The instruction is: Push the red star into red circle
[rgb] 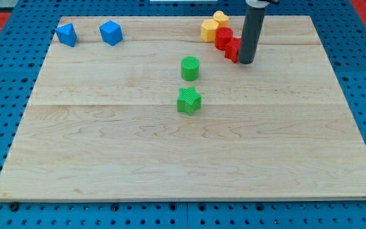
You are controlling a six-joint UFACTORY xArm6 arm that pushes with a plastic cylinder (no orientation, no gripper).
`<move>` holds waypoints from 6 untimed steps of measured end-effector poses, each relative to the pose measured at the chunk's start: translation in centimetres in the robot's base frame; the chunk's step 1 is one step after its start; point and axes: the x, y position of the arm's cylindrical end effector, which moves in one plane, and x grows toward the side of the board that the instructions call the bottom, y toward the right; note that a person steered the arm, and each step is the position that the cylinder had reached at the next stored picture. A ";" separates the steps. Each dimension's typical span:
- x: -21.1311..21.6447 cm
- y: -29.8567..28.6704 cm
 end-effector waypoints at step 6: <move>-2.0 6.8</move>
